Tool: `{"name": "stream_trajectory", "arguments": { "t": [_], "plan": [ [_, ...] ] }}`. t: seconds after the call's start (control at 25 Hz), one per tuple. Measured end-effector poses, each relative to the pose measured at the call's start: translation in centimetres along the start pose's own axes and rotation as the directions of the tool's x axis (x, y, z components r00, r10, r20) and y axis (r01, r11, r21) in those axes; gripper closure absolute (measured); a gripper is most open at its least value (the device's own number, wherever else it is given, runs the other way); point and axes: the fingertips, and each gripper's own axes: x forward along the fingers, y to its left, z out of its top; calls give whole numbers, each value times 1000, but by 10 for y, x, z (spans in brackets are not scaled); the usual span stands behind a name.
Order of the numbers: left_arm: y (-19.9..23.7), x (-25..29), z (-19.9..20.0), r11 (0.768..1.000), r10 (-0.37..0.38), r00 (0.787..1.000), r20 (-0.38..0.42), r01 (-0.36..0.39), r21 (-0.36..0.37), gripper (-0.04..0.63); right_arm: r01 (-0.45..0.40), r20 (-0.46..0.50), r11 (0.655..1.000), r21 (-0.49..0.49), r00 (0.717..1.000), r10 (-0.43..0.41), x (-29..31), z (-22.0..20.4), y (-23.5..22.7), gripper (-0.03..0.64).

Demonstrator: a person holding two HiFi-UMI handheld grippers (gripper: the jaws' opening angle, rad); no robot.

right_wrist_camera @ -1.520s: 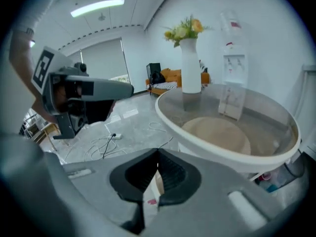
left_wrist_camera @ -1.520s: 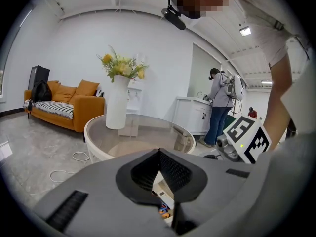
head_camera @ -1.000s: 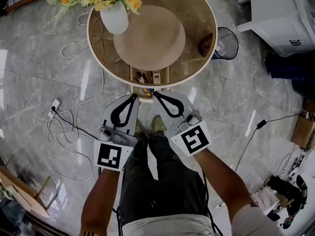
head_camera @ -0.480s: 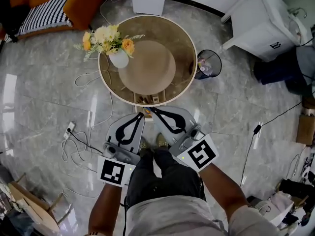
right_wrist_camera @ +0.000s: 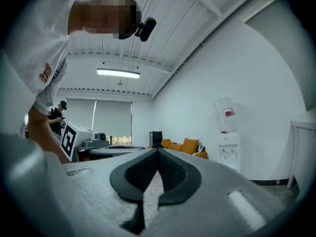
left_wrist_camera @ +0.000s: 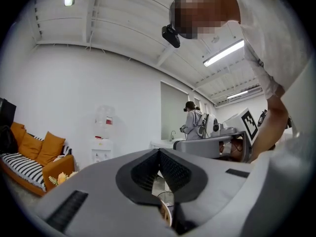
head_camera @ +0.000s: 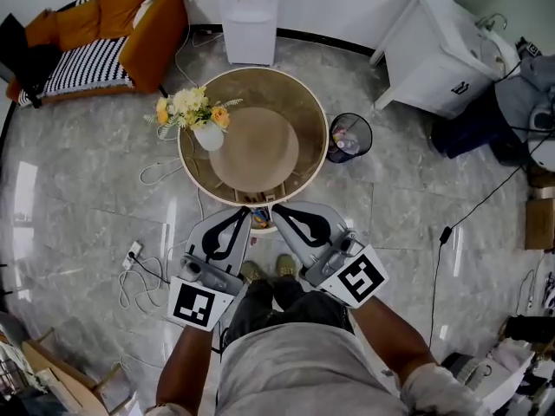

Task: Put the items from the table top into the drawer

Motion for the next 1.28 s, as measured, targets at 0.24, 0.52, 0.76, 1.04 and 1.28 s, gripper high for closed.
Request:
{"name": "stream_trajectory", "arguments": {
  "t": [0.24, 0.52, 0.76, 1.04, 1.28],
  "plan": [
    [-18, -2, 22, 999, -33, 999, 15, 33, 24, 595, 9, 39, 1000, -19, 999, -8, -17, 20, 1, 617],
    [-35, 6, 51, 997, -70, 996, 53, 68, 40, 595, 23, 74, 998, -54, 997, -19, -31, 47, -3, 617],
    [-36, 0, 63, 997, -66, 995, 71, 63, 43, 595, 20, 75, 998, -66, 997, -15, -34, 52, 4, 618],
    [-33, 3, 64, 998, -60, 995, 75, 57, 40, 595, 4, 71, 998, -68, 997, 1, -29, 52, 6, 618],
    [-27, 3, 67, 999, -49, 994, 95, 47, 26, 595, -2, 92, 997, -79, 996, 9, -24, 61, 7, 618]
  ]
}}
